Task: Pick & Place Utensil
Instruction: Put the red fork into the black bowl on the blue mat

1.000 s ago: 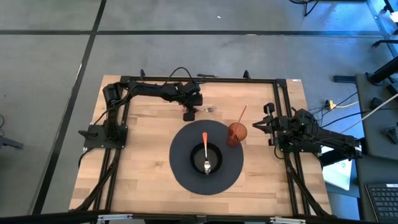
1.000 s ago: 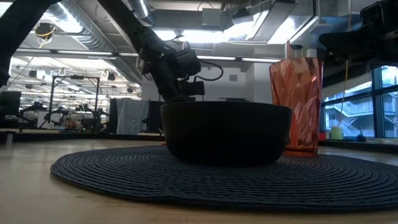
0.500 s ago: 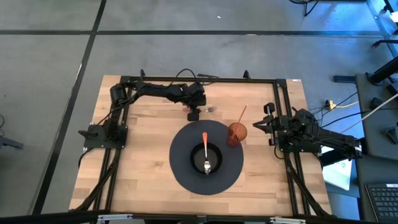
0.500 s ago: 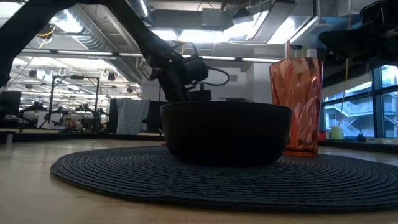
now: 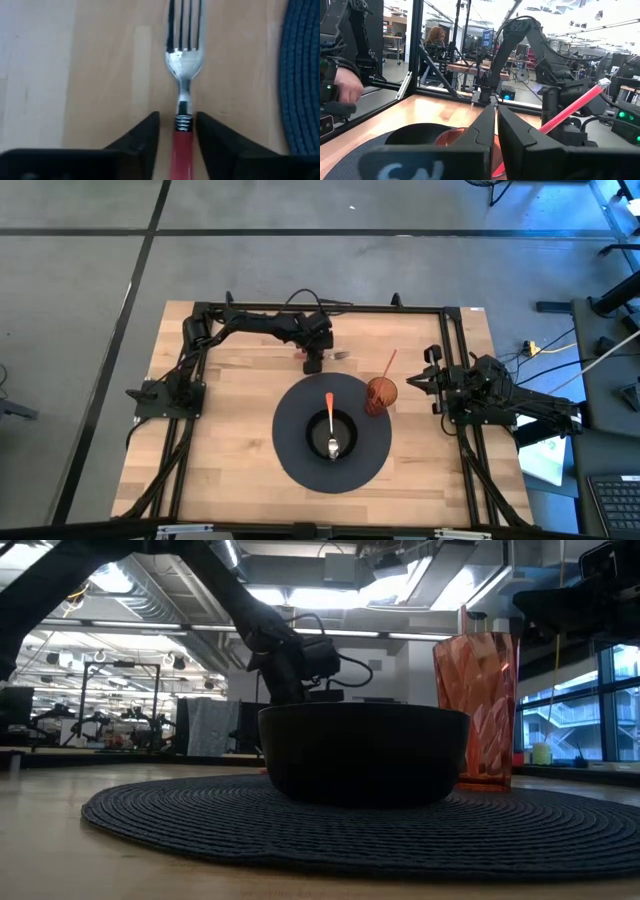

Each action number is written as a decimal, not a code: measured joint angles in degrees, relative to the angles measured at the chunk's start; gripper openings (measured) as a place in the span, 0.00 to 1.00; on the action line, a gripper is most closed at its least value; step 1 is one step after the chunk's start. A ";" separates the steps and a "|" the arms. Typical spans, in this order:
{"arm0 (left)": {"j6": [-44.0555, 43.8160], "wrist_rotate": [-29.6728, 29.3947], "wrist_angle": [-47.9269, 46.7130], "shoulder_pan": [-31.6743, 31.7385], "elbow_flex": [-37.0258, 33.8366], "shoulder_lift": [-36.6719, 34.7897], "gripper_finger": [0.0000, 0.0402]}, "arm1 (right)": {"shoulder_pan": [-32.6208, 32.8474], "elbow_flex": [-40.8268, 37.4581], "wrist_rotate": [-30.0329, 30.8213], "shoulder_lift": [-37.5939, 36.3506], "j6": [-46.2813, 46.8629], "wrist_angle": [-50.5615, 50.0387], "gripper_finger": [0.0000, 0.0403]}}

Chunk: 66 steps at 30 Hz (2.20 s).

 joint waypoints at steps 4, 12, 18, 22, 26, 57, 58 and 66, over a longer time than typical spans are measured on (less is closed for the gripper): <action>1.39 0.04 -0.70 -0.13 -0.05 0.06 0.12 | 0.00 0.00 0.00 0.00 0.23 0.00 0.06; 1.78 -2.43 -0.70 -0.11 -0.17 -0.93 0.07 | 0.00 0.00 -0.02 -0.02 0.32 -0.44 0.06; 1.23 -11.30 -4.60 -1.67 -0.64 -7.24 0.07 | 0.00 0.00 -0.07 -0.01 0.24 -0.45 0.06; -0.69 -14.66 -9.49 -3.87 -0.44 -12.87 0.07 | 0.00 0.00 -0.09 -0.02 0.26 -0.44 0.06; -3.87 -17.85 -13.08 -7.62 -0.40 -18.82 0.07 | 0.00 0.00 -0.37 -0.01 0.33 -0.48 0.06; -16.16 -32.80 -41.57 -43.83 24.55 0.73 0.07 | 0.00 0.00 -0.61 -0.02 7.81 -0.93 0.06; -15.62 -32.23 -42.31 -43.69 25.59 1.83 0.07 | 0.00 0.01 -0.60 -0.01 7.78 -1.09 0.06; -14.80 -30.44 -43.92 -43.58 28.95 6.17 0.07 | 0.00 0.02 -1.03 0.00 7.58 -1.77 0.06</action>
